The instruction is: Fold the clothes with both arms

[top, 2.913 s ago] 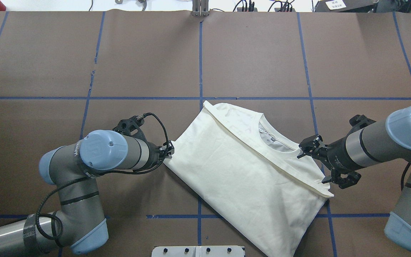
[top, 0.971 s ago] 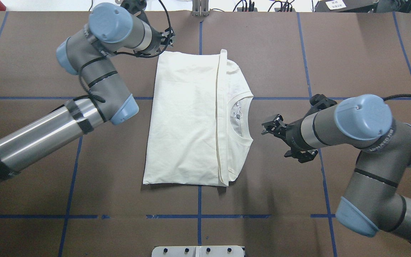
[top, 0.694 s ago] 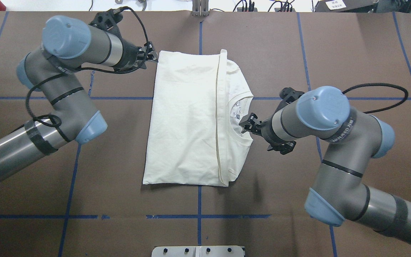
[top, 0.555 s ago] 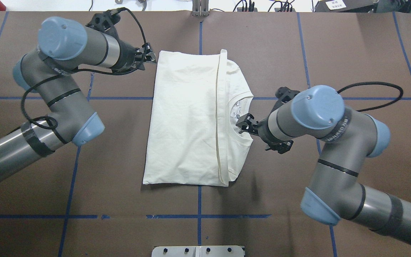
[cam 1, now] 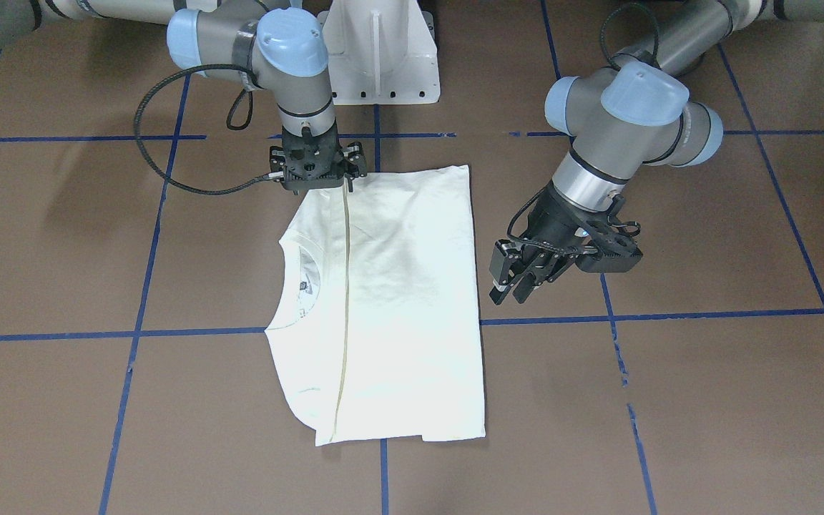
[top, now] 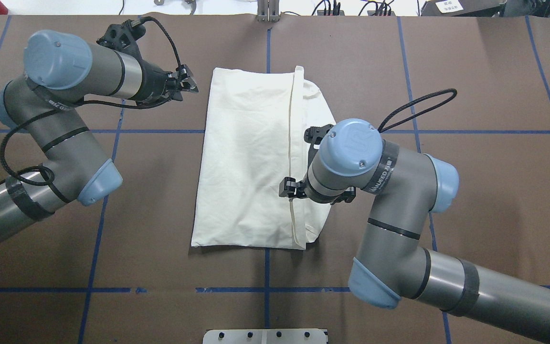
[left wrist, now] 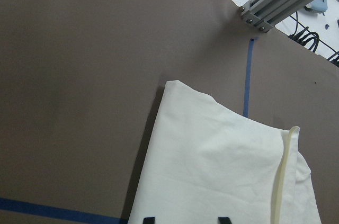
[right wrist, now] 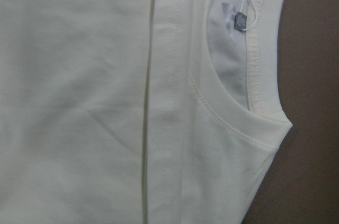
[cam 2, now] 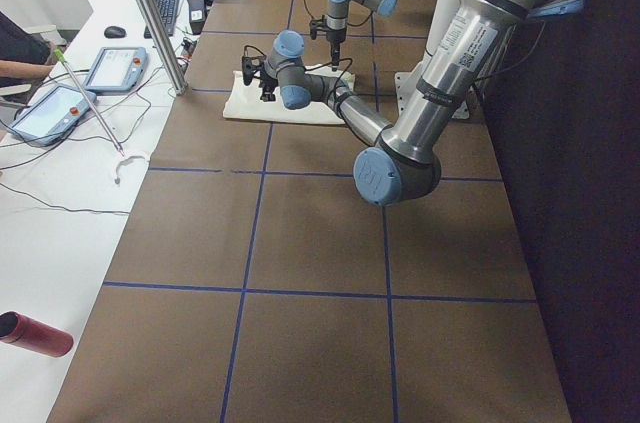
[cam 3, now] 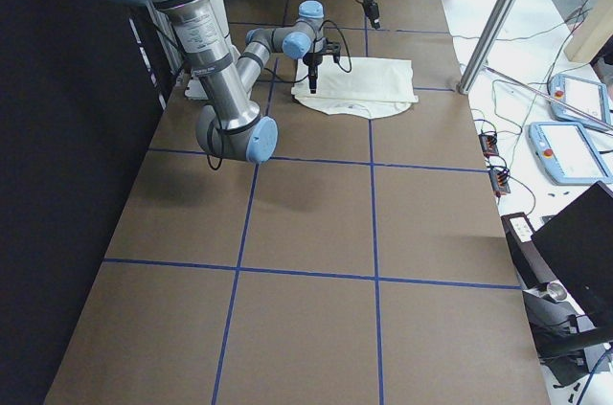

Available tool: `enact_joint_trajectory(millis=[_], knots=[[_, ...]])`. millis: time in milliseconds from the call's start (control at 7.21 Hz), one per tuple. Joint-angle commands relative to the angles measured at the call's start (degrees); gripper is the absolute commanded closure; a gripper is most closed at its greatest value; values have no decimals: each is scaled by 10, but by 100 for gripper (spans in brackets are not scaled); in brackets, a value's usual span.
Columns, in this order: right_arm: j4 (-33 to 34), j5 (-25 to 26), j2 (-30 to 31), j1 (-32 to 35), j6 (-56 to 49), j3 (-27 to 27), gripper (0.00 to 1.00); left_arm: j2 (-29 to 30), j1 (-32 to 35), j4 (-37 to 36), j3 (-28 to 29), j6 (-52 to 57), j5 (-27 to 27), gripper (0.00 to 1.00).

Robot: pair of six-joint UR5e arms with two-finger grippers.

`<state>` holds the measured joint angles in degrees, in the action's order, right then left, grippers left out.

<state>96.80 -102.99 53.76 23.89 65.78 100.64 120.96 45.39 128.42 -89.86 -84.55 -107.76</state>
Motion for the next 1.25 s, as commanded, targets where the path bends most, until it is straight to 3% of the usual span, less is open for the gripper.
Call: enact_joint_trajectory(millis=[0, 832, 1110], knots=[[44, 33, -28, -24, -43, -40, 0, 0, 0, 0, 0, 1, 0, 50], [75, 55, -29, -53, -71, -54, 0, 0, 0, -4, -2, 1, 0, 50], [85, 54, 9, -25, -100, -30, 0, -1, 0, -4, -2, 1, 0, 50]])
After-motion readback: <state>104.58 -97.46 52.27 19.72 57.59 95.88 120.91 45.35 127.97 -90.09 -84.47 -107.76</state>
